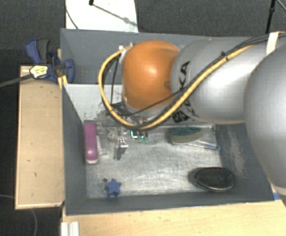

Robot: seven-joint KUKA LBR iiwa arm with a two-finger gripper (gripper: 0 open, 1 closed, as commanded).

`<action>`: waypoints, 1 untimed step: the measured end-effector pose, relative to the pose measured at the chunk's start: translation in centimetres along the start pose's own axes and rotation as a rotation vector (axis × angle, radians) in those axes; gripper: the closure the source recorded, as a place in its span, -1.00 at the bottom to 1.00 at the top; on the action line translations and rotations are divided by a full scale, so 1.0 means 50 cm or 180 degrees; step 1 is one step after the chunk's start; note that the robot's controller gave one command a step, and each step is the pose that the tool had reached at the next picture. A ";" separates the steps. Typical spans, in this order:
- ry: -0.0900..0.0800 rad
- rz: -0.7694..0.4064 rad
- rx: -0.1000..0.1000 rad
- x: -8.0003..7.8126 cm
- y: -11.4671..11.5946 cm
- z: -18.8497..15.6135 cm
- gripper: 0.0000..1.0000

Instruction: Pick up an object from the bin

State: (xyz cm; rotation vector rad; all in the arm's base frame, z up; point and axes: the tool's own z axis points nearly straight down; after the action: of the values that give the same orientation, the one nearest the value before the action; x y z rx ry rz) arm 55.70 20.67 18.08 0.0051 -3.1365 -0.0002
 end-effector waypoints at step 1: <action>-0.0009 -0.0624 0.0010 -0.064 -0.155 0.160 -1.00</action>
Offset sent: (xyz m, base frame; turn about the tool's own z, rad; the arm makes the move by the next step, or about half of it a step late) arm 0.0319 -0.0747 -0.0790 -0.2000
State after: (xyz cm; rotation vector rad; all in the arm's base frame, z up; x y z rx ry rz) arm 58.90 12.93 10.04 0.3125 -3.1239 0.0038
